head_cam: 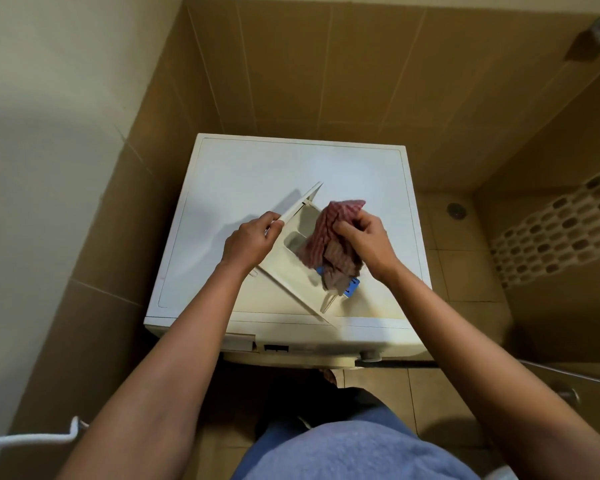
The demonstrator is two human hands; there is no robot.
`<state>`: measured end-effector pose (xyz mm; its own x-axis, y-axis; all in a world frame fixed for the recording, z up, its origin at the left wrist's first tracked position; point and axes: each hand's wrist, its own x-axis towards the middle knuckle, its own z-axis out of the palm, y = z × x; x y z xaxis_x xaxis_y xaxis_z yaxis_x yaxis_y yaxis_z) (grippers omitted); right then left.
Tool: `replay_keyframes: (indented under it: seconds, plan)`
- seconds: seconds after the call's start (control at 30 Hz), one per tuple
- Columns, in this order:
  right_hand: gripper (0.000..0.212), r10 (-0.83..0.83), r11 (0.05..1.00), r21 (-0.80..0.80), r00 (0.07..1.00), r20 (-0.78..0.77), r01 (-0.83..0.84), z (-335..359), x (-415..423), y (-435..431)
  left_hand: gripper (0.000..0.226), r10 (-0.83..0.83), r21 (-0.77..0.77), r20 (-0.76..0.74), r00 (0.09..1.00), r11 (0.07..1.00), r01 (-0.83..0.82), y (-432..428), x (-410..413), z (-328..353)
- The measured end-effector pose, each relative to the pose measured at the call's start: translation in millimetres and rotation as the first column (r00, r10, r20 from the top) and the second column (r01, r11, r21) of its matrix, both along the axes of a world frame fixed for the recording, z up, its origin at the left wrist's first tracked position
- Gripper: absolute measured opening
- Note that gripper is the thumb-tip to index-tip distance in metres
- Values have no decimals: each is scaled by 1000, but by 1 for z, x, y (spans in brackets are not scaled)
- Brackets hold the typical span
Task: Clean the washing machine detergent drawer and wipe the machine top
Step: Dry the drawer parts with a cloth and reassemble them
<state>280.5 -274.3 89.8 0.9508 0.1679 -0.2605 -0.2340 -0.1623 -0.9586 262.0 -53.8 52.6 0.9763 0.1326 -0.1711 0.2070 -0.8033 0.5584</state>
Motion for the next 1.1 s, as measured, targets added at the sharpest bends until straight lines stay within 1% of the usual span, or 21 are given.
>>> replay_keyframes:
  seconds: [0.07,0.1,0.13,0.17,0.2,0.23,0.27,0.3,0.37,0.43,0.47,0.53,0.57,0.6,0.67,0.73,0.8,0.87,0.9,1.03,1.1]
  plan:
    - [5,-99,986,-117,979,180,121,-7,-3,12,34,-2,9,-8,1000,1000,2,1,0,0]
    - [5,-119,968,-176,947,297,177,-10,-6,18,35,-4,12,-11,1000,1000,4,1,0,0]
    - [6,-92,947,-242,902,423,210,-15,-8,23,35,-5,13,-14,1000,1000,5,1,0,0]
    - [8,2,926,-322,852,524,196,-22,-10,27,34,-5,15,-15,1000,1000,5,1,0,0]
    - [10,148,895,-427,814,561,132,-30,-11,32,34,-4,16,-15,1000,1000,4,0,0,0]
    - [14,311,841,-540,782,541,40,-39,-12,35,34,-2,18,-14,1000,1000,2,0,0,0]
    - [20,456,758,-651,748,482,-43,-48,-13,39,34,0,18,-12,1000,1000,1,-1,0,0]
    - [27,563,655,-751,718,410,-85,-56,-14,41,35,0,13,-8,1000,1000,1,-1,0,-1]
    - [41,654,467,-880,703,280,-84,-65,-18,48,36,-4,-2,-1,1000,1000,4,0,1,-1]
    - [51,670,373,-924,714,206,-83,-62,-21,55,37,-5,-6,6,1000,1000,5,0,1,0]
    - [53,668,335,-939,723,176,-81,-62,-22,58,37,-4,-4,9,1000,1000,4,-1,1,-1]
    - [51,657,289,-957,733,175,-31,-61,-25,61,36,-1,1,14,1000,1000,1,-1,1,-1]
    - [49,652,302,-952,737,177,-38,-59,-24,63,36,1,0,17,1000,1000,-1,-1,1,-2]
    - [47,644,334,-940,746,169,-76,-56,-23,66,36,2,-3,22,1000,1000,-2,-2,1,-2]
    - [36,634,391,-897,767,100,-206,-44,-17,75,34,4,-20,35,999,1000,-4,-1,2,-2]
    - [19,634,376,-878,773,10,-297,-35,-6,81,33,4,-50,41,999,999,-2,-1,2,-2]
    - [6,652,320,-870,753,-85,-375,-29,2,80,33,-2,-69,35,999,998,4,-1,2,-1]
    - [7,679,241,-872,716,-163,-426,-27,5,79,33,-5,-69,35,999,998,7,-1,1,0]
    - [7,690,192,-886,700,-185,-423,-26,5,79,32,-5,-66,35,999,998,8,-1,1,0]
    - [27,741,-25,-953,635,-219,-301,-27,4,89,33,-10,-6,6,1000,1000,10,0,0,1]
    - [33,748,-88,-960,619,-239,-264,-26,4,89,34,-2,37,-14,1000,999,3,-2,0,3]
